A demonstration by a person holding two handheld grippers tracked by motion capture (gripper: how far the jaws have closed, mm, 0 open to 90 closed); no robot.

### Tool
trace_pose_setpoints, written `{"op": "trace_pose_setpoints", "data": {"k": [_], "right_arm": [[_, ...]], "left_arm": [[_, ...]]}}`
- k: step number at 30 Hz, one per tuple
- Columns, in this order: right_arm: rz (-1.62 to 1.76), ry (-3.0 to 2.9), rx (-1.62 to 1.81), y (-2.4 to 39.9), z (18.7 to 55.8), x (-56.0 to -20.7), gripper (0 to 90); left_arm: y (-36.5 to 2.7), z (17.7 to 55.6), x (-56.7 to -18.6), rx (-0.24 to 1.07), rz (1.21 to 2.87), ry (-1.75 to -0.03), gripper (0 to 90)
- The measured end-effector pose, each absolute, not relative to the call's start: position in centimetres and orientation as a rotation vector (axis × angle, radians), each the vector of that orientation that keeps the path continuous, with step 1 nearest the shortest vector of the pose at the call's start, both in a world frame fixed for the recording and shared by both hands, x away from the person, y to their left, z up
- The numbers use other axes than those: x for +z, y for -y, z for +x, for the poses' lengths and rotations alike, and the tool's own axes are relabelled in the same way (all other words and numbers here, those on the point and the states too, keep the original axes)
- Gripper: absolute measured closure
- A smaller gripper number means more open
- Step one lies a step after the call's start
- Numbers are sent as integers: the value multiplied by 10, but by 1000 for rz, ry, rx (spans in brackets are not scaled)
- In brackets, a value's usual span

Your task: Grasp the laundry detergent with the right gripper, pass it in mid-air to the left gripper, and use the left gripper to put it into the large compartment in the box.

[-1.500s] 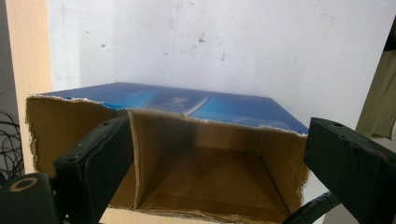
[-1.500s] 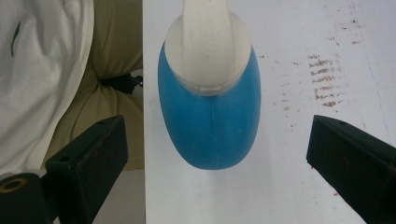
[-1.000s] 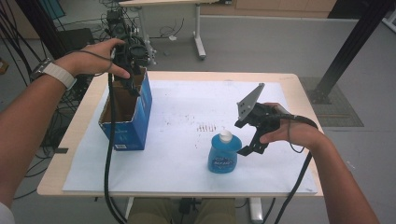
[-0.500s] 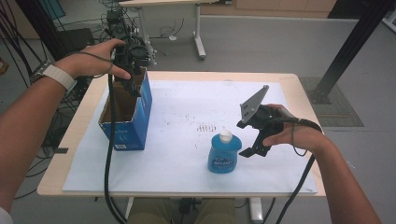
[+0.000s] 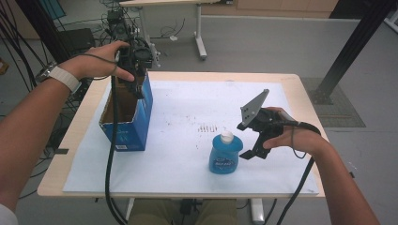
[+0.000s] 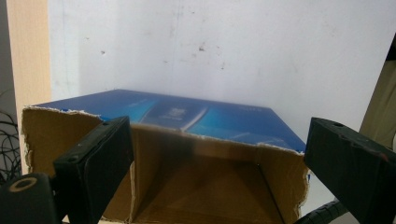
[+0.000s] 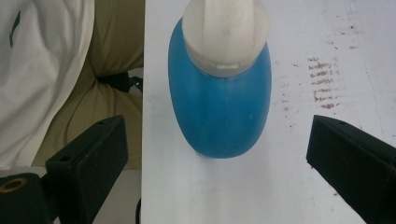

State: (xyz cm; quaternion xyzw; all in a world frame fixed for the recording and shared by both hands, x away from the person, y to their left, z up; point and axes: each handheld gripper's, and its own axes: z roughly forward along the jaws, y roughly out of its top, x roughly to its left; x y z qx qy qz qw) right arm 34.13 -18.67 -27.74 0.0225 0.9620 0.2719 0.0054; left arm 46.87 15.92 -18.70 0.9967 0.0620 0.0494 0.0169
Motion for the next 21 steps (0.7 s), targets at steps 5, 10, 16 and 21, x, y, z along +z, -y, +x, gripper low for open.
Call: {"op": "trace_pose_setpoints", "data": {"k": [5, 10, 16, 21], "right_arm": [[70, -3013, 856, 186, 343, -283, 54], [64, -3016, 859, 185, 344, -287, 54], [63, -3015, 873, 184, 345, -291, 55], [69, -3019, 882, 184, 345, -295, 55]], "left_arm": [[-157, 469, -188, 151, 3104, -185, 86], [-156, 469, -188, 153, 3100, -187, 86], [-158, 469, -191, 148, 3103, -197, 86], [-158, 469, -192, 148, 3102, -201, 86]]}}
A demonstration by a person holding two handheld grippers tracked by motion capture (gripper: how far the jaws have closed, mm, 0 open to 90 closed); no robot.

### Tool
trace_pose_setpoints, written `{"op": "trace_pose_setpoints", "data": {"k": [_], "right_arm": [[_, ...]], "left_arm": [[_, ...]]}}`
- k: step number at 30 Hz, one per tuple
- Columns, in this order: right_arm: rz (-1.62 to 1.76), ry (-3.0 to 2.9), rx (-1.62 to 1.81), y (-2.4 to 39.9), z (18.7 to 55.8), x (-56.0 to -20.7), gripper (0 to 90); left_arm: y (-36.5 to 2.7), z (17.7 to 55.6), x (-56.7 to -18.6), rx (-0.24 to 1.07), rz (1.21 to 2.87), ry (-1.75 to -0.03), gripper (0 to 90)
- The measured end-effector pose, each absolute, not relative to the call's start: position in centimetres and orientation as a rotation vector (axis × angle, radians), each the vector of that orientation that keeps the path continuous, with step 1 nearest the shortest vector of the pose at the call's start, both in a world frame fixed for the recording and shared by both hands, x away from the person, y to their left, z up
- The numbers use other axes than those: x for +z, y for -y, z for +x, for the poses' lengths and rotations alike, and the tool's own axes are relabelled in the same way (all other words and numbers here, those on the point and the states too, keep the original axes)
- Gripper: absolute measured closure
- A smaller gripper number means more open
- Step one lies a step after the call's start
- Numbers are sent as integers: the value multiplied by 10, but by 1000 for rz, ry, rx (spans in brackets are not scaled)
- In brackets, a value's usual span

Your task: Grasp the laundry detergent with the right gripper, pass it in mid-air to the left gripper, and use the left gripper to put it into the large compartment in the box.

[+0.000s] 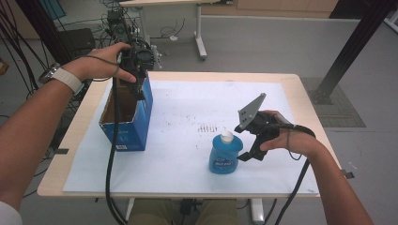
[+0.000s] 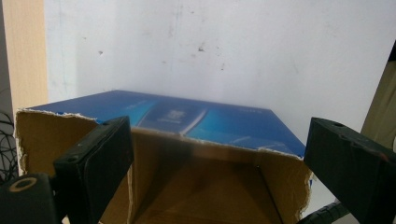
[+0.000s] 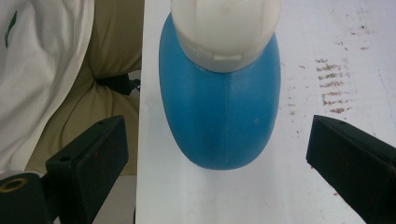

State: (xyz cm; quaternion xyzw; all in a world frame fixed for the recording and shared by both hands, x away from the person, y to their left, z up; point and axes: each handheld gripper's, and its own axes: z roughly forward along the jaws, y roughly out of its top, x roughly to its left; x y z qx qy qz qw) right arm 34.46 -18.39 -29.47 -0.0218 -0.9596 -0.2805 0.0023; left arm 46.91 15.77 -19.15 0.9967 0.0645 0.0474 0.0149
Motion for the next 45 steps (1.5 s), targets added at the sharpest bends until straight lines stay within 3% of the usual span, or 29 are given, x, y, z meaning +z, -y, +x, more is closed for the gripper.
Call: {"op": "trace_pose_setpoints", "data": {"k": [45], "right_arm": [[-84, 2975, -946, 186, 348, -315, 54]], "left_arm": [[-156, 468, -195, 137, 3098, -214, 87]]}}
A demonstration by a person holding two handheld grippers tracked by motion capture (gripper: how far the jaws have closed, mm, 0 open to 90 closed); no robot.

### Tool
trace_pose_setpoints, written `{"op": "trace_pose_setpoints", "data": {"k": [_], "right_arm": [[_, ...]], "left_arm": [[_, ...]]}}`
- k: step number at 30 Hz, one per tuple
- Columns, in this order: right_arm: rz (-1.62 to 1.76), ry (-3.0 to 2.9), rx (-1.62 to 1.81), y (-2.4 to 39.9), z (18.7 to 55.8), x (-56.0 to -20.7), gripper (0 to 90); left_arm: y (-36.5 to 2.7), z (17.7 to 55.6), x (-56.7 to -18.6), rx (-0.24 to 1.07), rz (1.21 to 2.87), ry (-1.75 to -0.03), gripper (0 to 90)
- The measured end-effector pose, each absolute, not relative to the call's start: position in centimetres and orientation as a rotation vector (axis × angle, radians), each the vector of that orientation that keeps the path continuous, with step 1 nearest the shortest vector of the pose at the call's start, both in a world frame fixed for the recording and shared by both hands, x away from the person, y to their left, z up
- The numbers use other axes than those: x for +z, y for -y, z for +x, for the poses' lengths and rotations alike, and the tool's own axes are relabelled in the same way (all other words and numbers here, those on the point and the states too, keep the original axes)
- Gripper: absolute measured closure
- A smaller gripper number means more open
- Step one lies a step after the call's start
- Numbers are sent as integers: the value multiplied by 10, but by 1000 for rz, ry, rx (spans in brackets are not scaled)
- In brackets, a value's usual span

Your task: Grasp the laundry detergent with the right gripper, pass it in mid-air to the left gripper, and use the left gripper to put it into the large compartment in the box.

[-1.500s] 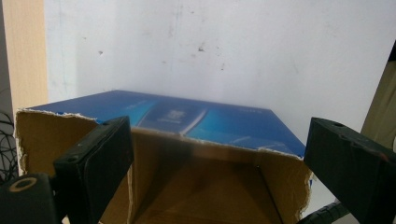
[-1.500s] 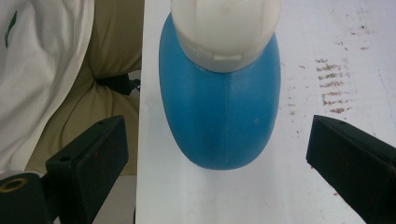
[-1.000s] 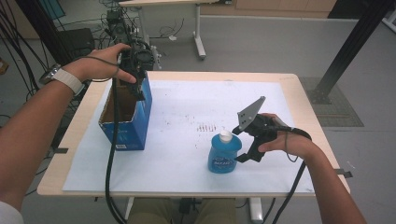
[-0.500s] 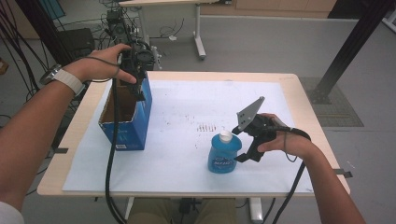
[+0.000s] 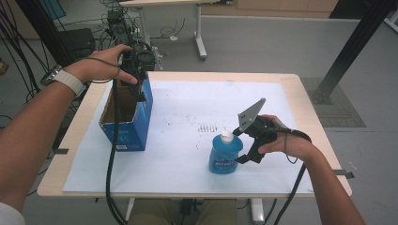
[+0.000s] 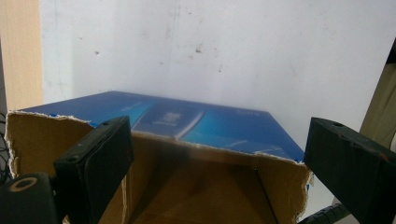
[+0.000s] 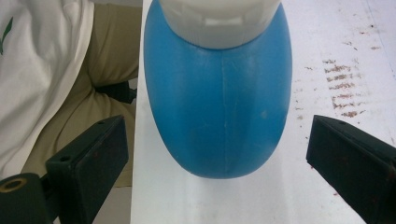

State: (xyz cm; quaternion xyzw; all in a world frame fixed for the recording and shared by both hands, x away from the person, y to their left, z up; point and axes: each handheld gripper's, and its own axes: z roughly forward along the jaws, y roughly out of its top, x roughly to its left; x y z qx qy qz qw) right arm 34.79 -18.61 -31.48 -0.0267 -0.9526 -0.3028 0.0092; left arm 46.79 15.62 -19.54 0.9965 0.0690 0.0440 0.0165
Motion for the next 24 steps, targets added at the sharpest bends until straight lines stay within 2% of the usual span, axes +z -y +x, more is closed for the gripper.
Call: {"op": "trace_pose_setpoints", "data": {"k": [24], "right_arm": [[-91, 2974, -937, 185, 349, -315, 56]], "left_arm": [[-161, 471, -200, 114, 3108, -230, 88]]}}
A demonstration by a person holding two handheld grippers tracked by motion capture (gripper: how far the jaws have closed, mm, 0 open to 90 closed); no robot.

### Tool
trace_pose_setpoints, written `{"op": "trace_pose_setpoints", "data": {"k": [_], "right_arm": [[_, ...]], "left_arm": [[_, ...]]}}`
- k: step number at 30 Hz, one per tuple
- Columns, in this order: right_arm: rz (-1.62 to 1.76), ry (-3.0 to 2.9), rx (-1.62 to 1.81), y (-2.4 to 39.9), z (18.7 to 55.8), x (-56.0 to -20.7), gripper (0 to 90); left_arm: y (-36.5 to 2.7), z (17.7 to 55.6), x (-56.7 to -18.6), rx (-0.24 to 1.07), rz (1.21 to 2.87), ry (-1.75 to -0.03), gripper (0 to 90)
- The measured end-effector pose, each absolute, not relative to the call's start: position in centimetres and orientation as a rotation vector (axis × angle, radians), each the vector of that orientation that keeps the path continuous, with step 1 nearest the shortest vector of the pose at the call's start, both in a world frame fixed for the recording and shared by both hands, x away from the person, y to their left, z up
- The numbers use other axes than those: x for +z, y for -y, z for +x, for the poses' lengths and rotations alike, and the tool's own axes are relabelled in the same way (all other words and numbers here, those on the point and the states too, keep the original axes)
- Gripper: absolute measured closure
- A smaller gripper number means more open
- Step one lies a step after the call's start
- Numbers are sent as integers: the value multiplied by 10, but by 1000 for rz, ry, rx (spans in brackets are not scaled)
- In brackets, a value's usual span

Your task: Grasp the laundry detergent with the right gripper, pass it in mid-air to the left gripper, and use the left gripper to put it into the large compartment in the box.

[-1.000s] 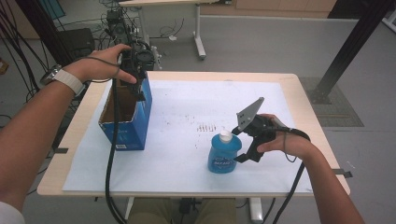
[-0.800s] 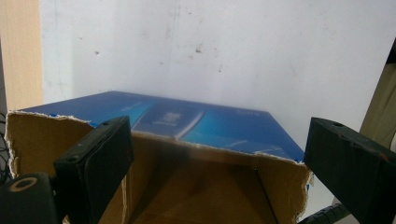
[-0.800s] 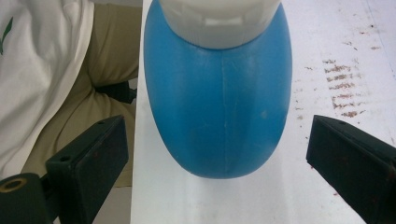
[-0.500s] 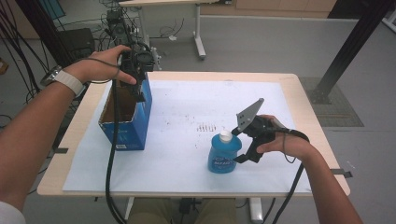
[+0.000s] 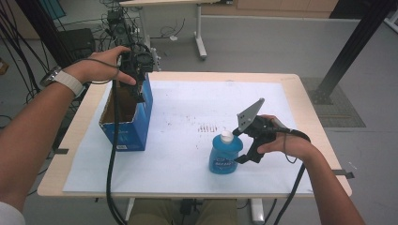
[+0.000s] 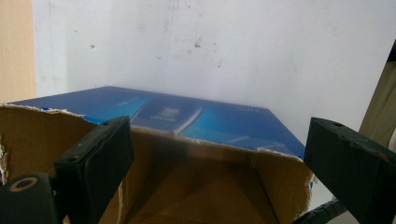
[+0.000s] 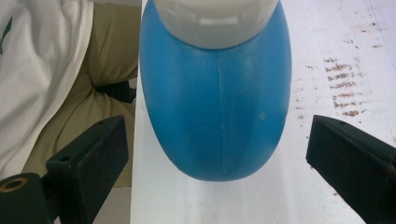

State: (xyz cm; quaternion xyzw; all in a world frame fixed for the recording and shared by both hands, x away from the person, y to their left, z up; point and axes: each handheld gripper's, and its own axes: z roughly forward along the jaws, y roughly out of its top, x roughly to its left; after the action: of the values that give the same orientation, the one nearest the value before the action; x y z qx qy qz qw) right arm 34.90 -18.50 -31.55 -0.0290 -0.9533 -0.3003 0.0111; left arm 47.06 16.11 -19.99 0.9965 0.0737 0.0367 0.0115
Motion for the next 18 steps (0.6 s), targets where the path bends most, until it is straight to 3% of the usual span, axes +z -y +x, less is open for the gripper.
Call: {"op": "trace_pose_setpoints", "data": {"k": [18], "right_arm": [[-88, 2973, -936, 185, 350, -316, 57]], "left_arm": [[-161, 471, -201, 118, 3104, -231, 88]]}}
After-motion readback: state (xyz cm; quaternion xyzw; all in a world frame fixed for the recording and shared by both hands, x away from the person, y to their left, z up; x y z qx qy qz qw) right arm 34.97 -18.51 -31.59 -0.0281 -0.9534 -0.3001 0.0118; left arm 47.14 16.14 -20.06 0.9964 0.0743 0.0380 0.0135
